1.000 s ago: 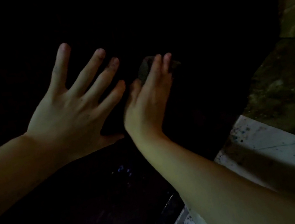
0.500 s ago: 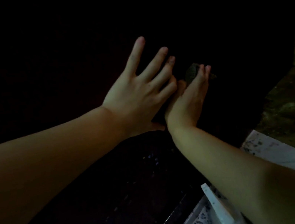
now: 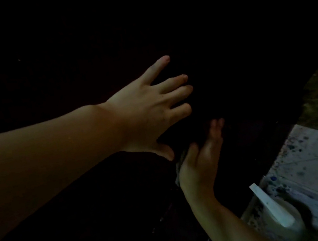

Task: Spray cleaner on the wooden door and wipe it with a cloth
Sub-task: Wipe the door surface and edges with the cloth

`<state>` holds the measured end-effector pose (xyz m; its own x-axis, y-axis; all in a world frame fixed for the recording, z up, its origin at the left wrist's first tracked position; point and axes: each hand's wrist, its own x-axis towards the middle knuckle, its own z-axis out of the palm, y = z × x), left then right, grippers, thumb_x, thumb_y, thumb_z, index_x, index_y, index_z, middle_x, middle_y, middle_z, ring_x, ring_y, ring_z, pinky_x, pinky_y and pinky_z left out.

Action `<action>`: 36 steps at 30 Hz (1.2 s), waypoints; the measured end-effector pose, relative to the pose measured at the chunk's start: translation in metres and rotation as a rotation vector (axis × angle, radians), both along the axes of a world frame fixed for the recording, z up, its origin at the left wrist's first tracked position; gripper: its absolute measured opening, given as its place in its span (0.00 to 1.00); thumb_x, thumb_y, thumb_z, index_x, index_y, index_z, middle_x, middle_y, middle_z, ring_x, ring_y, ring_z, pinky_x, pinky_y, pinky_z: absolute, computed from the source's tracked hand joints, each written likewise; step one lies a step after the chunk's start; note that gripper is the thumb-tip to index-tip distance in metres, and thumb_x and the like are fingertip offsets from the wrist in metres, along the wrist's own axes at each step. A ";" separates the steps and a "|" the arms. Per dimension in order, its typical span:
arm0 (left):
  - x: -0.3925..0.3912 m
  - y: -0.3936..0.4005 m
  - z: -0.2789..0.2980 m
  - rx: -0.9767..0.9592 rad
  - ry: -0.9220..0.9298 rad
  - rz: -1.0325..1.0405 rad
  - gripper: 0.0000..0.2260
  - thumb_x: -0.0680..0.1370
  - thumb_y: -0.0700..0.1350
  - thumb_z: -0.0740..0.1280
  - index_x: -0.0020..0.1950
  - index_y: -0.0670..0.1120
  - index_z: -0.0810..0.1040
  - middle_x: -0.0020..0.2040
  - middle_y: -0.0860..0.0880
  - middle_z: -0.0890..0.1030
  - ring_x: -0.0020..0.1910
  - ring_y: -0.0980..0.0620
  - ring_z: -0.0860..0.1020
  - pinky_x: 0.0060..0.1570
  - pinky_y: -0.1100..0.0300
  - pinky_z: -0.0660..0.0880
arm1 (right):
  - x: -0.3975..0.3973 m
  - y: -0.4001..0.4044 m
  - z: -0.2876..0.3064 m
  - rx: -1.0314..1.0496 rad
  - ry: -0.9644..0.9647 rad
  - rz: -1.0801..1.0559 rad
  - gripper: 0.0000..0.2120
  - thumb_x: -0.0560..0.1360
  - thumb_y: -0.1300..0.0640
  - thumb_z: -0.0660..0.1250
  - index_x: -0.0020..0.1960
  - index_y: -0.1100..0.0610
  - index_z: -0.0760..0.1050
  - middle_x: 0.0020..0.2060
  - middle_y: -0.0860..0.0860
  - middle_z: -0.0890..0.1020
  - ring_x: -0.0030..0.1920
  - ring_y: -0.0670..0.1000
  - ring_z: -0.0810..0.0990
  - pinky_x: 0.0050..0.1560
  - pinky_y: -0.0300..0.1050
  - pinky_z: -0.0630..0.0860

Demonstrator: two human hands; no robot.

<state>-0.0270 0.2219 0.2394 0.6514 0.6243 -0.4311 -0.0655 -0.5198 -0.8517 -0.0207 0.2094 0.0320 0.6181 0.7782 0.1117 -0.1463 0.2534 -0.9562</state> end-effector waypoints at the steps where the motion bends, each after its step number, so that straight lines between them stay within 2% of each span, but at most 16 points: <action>1: 0.000 -0.001 0.001 -0.016 -0.030 -0.026 0.37 0.74 0.71 0.47 0.75 0.48 0.61 0.77 0.41 0.58 0.77 0.42 0.52 0.71 0.34 0.43 | -0.003 -0.006 -0.010 -0.076 0.045 0.044 0.31 0.76 0.48 0.49 0.77 0.54 0.50 0.78 0.52 0.50 0.77 0.50 0.49 0.75 0.58 0.54; 2: 0.001 -0.001 0.003 -0.038 -0.074 -0.066 0.32 0.77 0.66 0.47 0.72 0.47 0.67 0.75 0.41 0.63 0.76 0.41 0.57 0.71 0.34 0.47 | -0.005 -0.012 -0.011 -0.113 0.081 0.086 0.31 0.76 0.48 0.48 0.77 0.53 0.48 0.78 0.51 0.49 0.77 0.49 0.48 0.75 0.56 0.52; 4: -0.001 0.001 0.002 -0.066 -0.152 -0.121 0.25 0.79 0.58 0.51 0.67 0.45 0.73 0.71 0.40 0.70 0.73 0.41 0.64 0.71 0.35 0.54 | -0.010 -0.019 0.010 0.016 0.037 0.095 0.31 0.77 0.46 0.49 0.77 0.54 0.47 0.77 0.53 0.50 0.77 0.48 0.47 0.76 0.53 0.49; 7: -0.002 0.004 -0.001 -0.067 -0.218 -0.141 0.24 0.78 0.54 0.49 0.66 0.45 0.74 0.69 0.39 0.71 0.71 0.40 0.66 0.71 0.36 0.55 | -0.028 -0.025 0.051 0.219 -0.246 0.027 0.28 0.78 0.53 0.53 0.74 0.65 0.55 0.74 0.62 0.60 0.76 0.57 0.54 0.75 0.55 0.53; 9: -0.003 0.005 -0.002 -0.061 -0.215 -0.140 0.24 0.78 0.54 0.50 0.66 0.45 0.74 0.70 0.39 0.71 0.72 0.40 0.66 0.71 0.36 0.55 | -0.037 -0.025 0.044 0.234 -0.280 -0.010 0.25 0.80 0.53 0.52 0.73 0.65 0.59 0.73 0.63 0.62 0.76 0.59 0.56 0.75 0.56 0.54; 12: -0.006 0.004 -0.007 -0.024 -0.157 -0.136 0.22 0.78 0.55 0.53 0.67 0.47 0.73 0.72 0.40 0.68 0.73 0.40 0.63 0.72 0.36 0.52 | -0.030 -0.020 -0.011 0.010 -0.106 -0.052 0.28 0.79 0.50 0.50 0.76 0.57 0.52 0.76 0.57 0.55 0.77 0.54 0.54 0.74 0.58 0.57; 14: -0.006 0.001 -0.011 0.016 -0.109 -0.109 0.26 0.77 0.58 0.51 0.70 0.48 0.70 0.74 0.41 0.65 0.75 0.40 0.59 0.72 0.35 0.49 | -0.021 -0.020 -0.044 -0.245 0.119 0.019 0.28 0.80 0.51 0.49 0.77 0.54 0.47 0.77 0.53 0.50 0.77 0.51 0.50 0.75 0.57 0.56; 16: -0.005 -0.001 -0.017 0.055 -0.062 -0.084 0.28 0.77 0.60 0.48 0.73 0.49 0.65 0.76 0.41 0.60 0.76 0.40 0.54 0.71 0.34 0.46 | -0.014 -0.022 -0.047 -0.311 0.203 0.108 0.28 0.81 0.52 0.49 0.78 0.53 0.44 0.78 0.50 0.46 0.77 0.49 0.47 0.76 0.53 0.52; 20: -0.004 0.000 -0.029 0.097 -0.026 -0.041 0.28 0.78 0.60 0.44 0.76 0.52 0.55 0.79 0.43 0.51 0.77 0.41 0.47 0.71 0.34 0.42 | -0.001 -0.017 0.014 0.128 -0.052 0.125 0.30 0.79 0.47 0.49 0.78 0.54 0.45 0.77 0.46 0.45 0.77 0.45 0.42 0.77 0.50 0.48; 23: -0.004 0.001 -0.027 0.033 -0.131 -0.098 0.27 0.78 0.57 0.47 0.73 0.47 0.65 0.76 0.41 0.61 0.76 0.40 0.56 0.71 0.35 0.49 | 0.006 -0.002 0.022 0.194 -0.173 0.059 0.28 0.80 0.50 0.51 0.77 0.58 0.50 0.77 0.49 0.49 0.77 0.46 0.44 0.77 0.50 0.48; 24: -0.006 0.003 -0.026 0.013 -0.151 -0.117 0.26 0.78 0.56 0.50 0.71 0.46 0.69 0.74 0.41 0.65 0.75 0.40 0.60 0.71 0.34 0.50 | 0.007 0.000 0.007 0.162 -0.174 0.033 0.27 0.80 0.52 0.51 0.77 0.58 0.50 0.77 0.50 0.49 0.77 0.46 0.46 0.77 0.50 0.49; 26: -0.008 0.005 -0.026 -0.014 -0.169 -0.136 0.23 0.77 0.54 0.55 0.68 0.45 0.74 0.72 0.39 0.68 0.73 0.39 0.63 0.71 0.34 0.52 | 0.012 0.002 -0.035 -0.063 -0.027 0.047 0.27 0.81 0.54 0.50 0.77 0.56 0.46 0.77 0.49 0.48 0.77 0.46 0.47 0.77 0.49 0.50; 28: -0.007 0.004 -0.028 -0.019 -0.165 -0.133 0.23 0.77 0.53 0.57 0.68 0.46 0.74 0.72 0.39 0.68 0.73 0.38 0.62 0.71 0.34 0.51 | 0.020 0.004 -0.067 -0.347 0.216 0.099 0.27 0.82 0.56 0.49 0.78 0.58 0.44 0.78 0.53 0.47 0.77 0.50 0.48 0.77 0.47 0.49; 30: -0.006 0.003 -0.028 0.005 -0.131 -0.137 0.25 0.75 0.57 0.58 0.69 0.47 0.73 0.73 0.40 0.66 0.74 0.39 0.61 0.71 0.34 0.50 | 0.027 0.006 -0.068 -0.439 0.287 0.129 0.26 0.82 0.59 0.50 0.78 0.59 0.45 0.78 0.55 0.47 0.77 0.52 0.48 0.76 0.44 0.48; 33: -0.003 -0.001 -0.027 -0.006 -0.133 -0.084 0.26 0.75 0.56 0.57 0.70 0.47 0.72 0.74 0.40 0.65 0.74 0.39 0.60 0.71 0.34 0.49 | 0.022 0.001 -0.022 -0.180 0.078 0.108 0.28 0.81 0.61 0.53 0.78 0.57 0.46 0.77 0.50 0.46 0.77 0.48 0.46 0.77 0.47 0.50; 36: -0.006 -0.004 -0.029 0.019 -0.142 -0.063 0.25 0.76 0.53 0.53 0.72 0.47 0.67 0.76 0.41 0.60 0.76 0.41 0.55 0.72 0.37 0.47 | 0.009 -0.006 0.029 0.108 -0.092 0.104 0.28 0.80 0.55 0.50 0.77 0.58 0.47 0.77 0.52 0.46 0.77 0.46 0.43 0.77 0.49 0.46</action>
